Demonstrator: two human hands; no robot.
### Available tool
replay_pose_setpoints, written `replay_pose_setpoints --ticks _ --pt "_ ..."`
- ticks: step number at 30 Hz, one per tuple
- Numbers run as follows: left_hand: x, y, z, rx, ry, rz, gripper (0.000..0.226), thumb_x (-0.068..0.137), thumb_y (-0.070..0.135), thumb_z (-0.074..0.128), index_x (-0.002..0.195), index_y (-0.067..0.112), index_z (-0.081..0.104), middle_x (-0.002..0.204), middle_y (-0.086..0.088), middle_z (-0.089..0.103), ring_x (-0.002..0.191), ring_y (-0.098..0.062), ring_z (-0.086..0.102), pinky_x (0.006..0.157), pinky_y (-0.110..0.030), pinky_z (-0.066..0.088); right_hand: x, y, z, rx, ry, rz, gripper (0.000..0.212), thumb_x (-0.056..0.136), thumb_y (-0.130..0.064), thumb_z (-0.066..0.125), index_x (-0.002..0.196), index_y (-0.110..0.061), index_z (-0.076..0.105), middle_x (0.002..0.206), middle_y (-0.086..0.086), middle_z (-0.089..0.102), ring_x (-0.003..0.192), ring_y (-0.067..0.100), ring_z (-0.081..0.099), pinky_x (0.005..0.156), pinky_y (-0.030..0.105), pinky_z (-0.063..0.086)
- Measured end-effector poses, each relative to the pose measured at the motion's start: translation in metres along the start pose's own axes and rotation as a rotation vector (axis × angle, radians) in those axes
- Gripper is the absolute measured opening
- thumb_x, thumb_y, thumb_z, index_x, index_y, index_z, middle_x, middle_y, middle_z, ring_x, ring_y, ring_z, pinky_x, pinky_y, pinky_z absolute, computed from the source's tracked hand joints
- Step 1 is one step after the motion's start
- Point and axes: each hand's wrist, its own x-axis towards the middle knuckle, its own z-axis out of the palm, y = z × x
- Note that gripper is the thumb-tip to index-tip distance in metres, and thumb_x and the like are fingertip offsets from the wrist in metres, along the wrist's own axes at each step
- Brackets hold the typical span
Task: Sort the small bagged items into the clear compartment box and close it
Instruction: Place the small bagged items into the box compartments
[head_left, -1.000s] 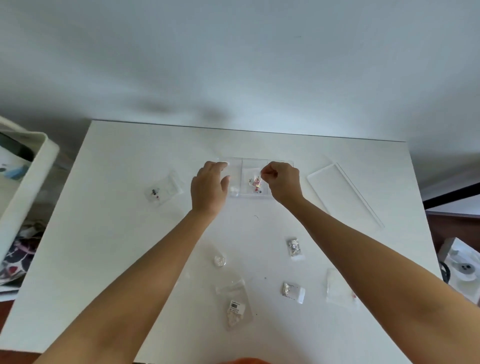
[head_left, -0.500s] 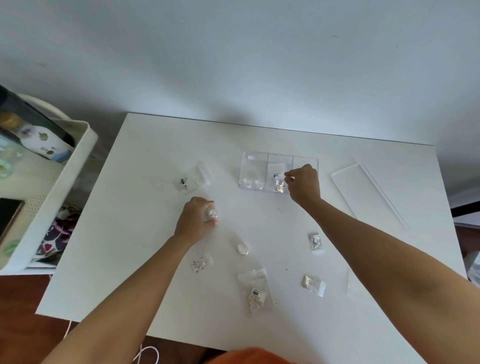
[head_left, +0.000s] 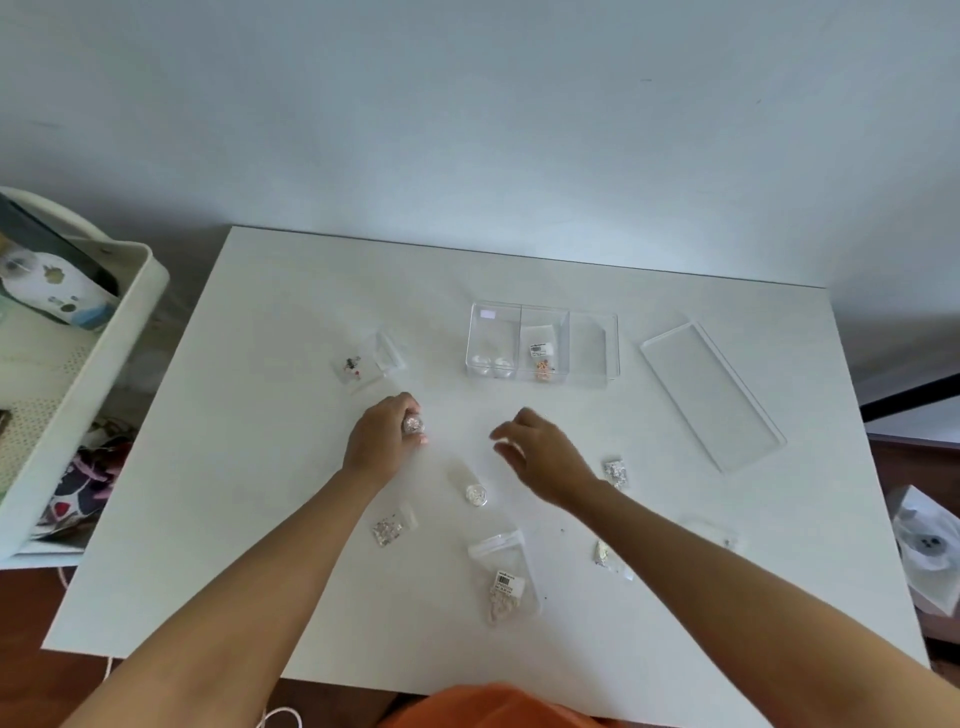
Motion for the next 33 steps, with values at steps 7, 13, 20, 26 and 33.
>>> replay_pose_setpoints --ticks 7,13,20,26,33 --pt "0.026 0.028 -0.01 -0.161 0.048 0.046 0.014 0.075 0.009 0.075 0.075 0.006 0.062 0.074 -0.007 0.071 0.068 -0.023 0.067 0.07 -0.03 0.052 -0.016 -0.014 0.026 -0.089 -0.349 -0.029 0.041 0.086 -0.039 0.065 0.124 -0.026 0.058 0.117 0.008 0.051 0.097 0.03 0.061 0.088 0.038 0.05" --pt "0.055 0.059 -0.018 -0.179 0.078 0.098 0.02 0.087 0.014 0.065 0.106 0.006 0.065 0.096 -0.013 0.074 0.084 -0.024 0.07 0.082 -0.028 0.053 -0.015 -0.014 0.038 -0.083 -0.328 -0.035 0.032 0.086 -0.021 0.067 0.118 -0.019 0.061 0.116 0.01 0.05 0.095 0.032 0.061 0.088 0.037 0.05" --pt "0.09 0.092 -0.02 -0.056 0.045 0.261 0.017 0.088 0.011 0.062 0.103 0.005 0.068 0.106 -0.013 0.066 0.093 -0.026 0.065 0.084 -0.031 0.051 -0.015 -0.002 0.028 0.066 -0.119 0.067 0.02 0.084 -0.015 0.068 0.099 -0.011 0.056 0.1 0.011 0.063 0.084 0.028 0.061 0.073 0.03 0.047" --pt "0.118 0.098 -0.007 0.309 -0.025 0.364 0.018 0.091 0.02 0.06 0.103 0.013 0.071 0.11 -0.006 0.07 0.104 -0.028 0.053 0.085 -0.037 0.044 -0.006 0.013 -0.009 0.224 0.156 0.129 0.01 0.083 0.0 0.067 0.09 -0.004 0.062 0.085 0.008 0.072 0.069 0.019 0.063 0.068 0.027 0.049" --pt "0.129 0.097 0.007 0.576 -0.04 0.373 0.015 0.084 0.013 0.063 0.095 0.019 0.071 0.096 0.0 0.073 0.104 -0.023 0.049 0.087 -0.034 0.033 0.005 0.028 -0.036 0.308 0.283 0.201 0.012 0.083 -0.006 0.07 0.09 -0.008 0.061 0.089 0.008 0.075 0.077 0.022 0.071 0.075 0.034 0.057"
